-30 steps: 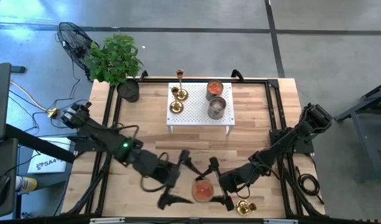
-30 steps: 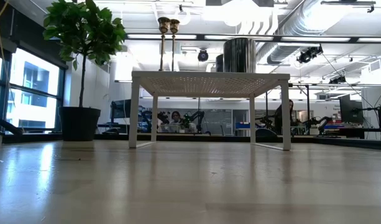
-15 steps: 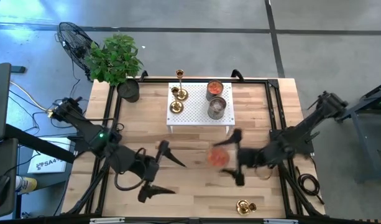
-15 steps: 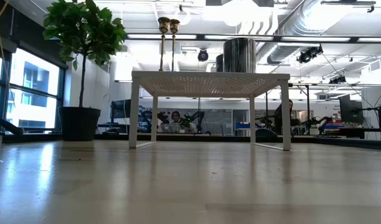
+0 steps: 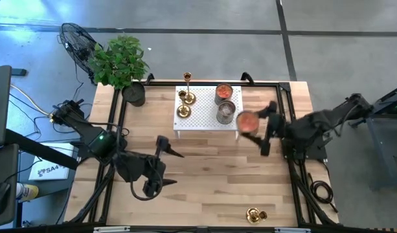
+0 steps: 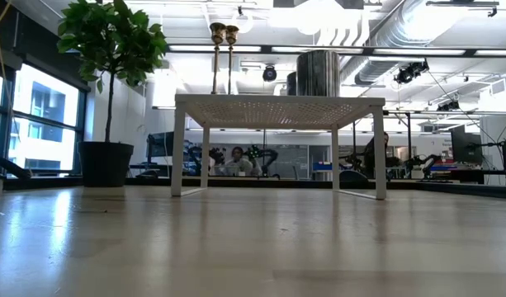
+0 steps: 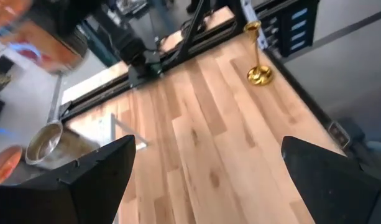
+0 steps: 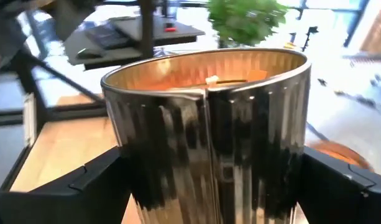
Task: Pick & Place candle stick holders
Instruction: Put the orange candle on the shelf
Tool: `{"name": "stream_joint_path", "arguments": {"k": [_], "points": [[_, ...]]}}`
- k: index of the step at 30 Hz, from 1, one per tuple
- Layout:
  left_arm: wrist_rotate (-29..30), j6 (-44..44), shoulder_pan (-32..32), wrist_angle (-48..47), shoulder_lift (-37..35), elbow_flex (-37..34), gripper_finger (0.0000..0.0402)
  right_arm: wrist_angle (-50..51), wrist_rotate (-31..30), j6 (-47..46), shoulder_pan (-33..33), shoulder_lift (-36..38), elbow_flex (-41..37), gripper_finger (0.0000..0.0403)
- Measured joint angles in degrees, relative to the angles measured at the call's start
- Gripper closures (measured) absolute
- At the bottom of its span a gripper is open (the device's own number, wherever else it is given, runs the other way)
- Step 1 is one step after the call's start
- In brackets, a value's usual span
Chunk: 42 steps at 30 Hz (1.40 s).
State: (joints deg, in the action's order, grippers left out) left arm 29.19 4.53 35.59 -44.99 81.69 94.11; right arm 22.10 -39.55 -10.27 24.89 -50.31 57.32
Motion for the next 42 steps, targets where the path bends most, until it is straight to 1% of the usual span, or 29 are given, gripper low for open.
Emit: {"name": "stream_joint_path", "arguments": {"k": [3,5,7,9,18,26,29,31,34,38,42], "points": [[0.4,-0.9,0.0,-2.1,-0.4,0.0,0.0004,4.1,0.9,-3.1,-2.4,3.8,0.0,0.0047],[0.4,-1.8,0.0,-3.3,-0.6,0.0,0.0004,6.6,2.7,-4.2,-3.8,5.7,0.0,0.0047],[0.8,-2.1,0.0,-4.0,-1.0,0.0,0.0004,9.1,4.1,-4.9,-5.3,7.1,0.0,0.0047],[0.5,-2.3,0.0,-4.3,-1.3,0.0,0.0004,11.4,4.1,-5.3,-6.7,8.0,0.0,0.0047],[0.9,-3.5,0.0,-6.4,-3.5,0.0,0.0004,19.1,3.6,-4.8,-13.6,8.3,0.0,0.0047],[1.4,-3.3,0.0,-7.9,-4.0,0.0,0.0004,22.3,10.4,-5.1,-21.8,8.3,0.0,0.0048],[1.4,-3.3,0.0,-8.6,-4.0,0.0,0.0004,21.4,12.7,-4.2,-24.4,8.3,-0.6,0.0048],[1.4,-3.1,0.0,-9.1,-4.0,0.0,0.0004,19.4,15.4,-3.0,-26.2,8.5,-2.5,0.0048],[1.5,-2.3,0.0,-9.2,-4.0,0.0,0.0004,16.8,17.8,-1.7,-29.4,8.3,-5.9,0.0048],[1.5,-1.7,0.0,-9.2,-4.0,0.0,0.0004,8.9,21.5,0.3,-33.4,8.4,-10.7,0.0048],[1.6,-1.3,0.0,-9.2,-4.0,0.0,0.0004,2.7,27.6,1.4,-37.7,8.4,-15.3,0.0048]]}}
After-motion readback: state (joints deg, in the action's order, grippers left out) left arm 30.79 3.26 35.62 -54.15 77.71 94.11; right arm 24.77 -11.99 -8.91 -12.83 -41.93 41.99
